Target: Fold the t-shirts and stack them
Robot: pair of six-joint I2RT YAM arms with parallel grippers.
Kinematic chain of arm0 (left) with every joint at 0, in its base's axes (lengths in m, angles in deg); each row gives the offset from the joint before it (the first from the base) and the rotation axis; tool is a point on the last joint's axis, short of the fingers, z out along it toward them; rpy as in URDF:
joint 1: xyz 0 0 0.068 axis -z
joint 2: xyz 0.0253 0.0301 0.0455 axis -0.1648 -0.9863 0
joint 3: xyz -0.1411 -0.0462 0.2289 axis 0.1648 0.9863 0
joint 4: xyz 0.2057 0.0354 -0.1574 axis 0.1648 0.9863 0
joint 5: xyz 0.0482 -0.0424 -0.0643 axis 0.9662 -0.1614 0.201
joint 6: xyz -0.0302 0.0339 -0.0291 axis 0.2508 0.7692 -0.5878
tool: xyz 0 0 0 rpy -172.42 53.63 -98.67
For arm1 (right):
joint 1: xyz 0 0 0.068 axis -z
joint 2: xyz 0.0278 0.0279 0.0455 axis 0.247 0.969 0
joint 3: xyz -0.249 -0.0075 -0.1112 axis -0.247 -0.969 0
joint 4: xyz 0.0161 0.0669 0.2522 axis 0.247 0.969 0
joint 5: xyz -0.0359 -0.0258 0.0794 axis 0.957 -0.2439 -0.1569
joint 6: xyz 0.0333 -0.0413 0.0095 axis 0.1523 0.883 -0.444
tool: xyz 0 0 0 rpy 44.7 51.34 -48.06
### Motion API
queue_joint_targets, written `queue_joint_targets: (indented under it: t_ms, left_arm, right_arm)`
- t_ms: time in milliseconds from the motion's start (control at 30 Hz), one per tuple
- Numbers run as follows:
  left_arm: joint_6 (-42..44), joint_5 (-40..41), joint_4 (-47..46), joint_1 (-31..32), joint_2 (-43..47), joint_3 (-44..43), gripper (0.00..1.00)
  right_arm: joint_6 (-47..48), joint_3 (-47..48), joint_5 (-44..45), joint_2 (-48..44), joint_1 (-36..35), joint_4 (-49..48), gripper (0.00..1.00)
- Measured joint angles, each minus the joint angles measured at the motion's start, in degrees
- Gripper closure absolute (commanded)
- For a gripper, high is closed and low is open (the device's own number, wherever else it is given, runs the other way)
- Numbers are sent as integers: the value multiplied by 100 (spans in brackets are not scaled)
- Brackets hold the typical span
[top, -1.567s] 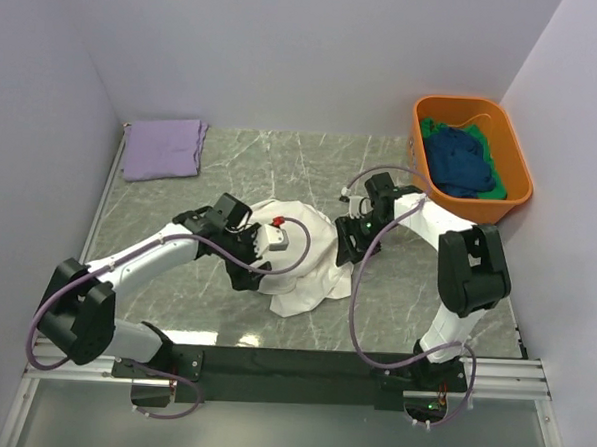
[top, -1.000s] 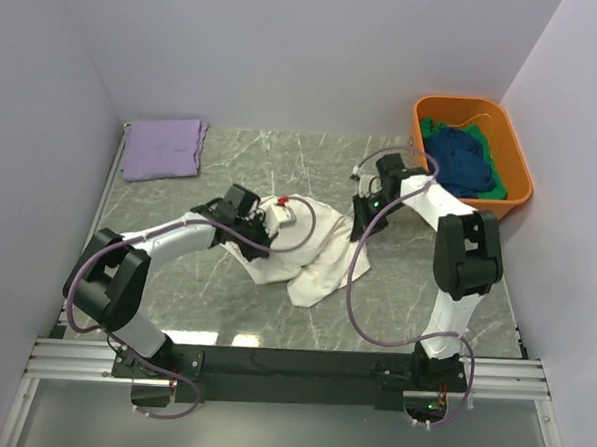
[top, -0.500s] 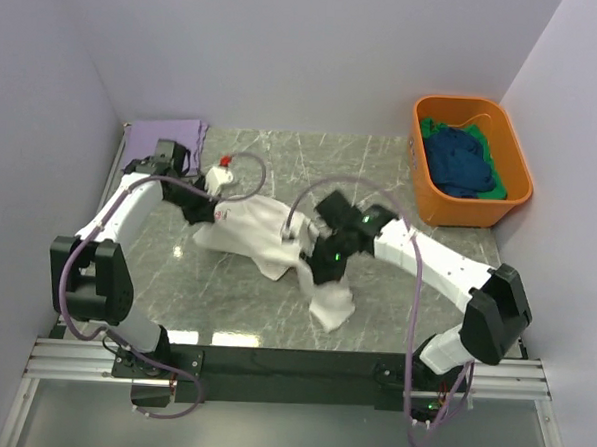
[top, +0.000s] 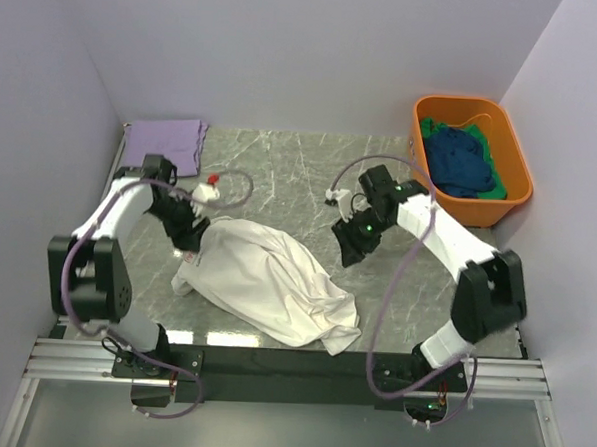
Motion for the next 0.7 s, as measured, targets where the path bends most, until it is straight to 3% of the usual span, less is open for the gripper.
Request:
queue_joint_targets:
  t_ms: [333, 700]
  left_arm:
    - [-2352, -271, -1661, 2, -1875, -1473, 30]
    - [-2719, -199, -1965, 227, -2802, -1864, 29]
  right_arm:
    - [-1097, 533, -455, 2039, 214, -251, 43]
    - [-1283, 643, -638, 2555, -437, -87, 36]
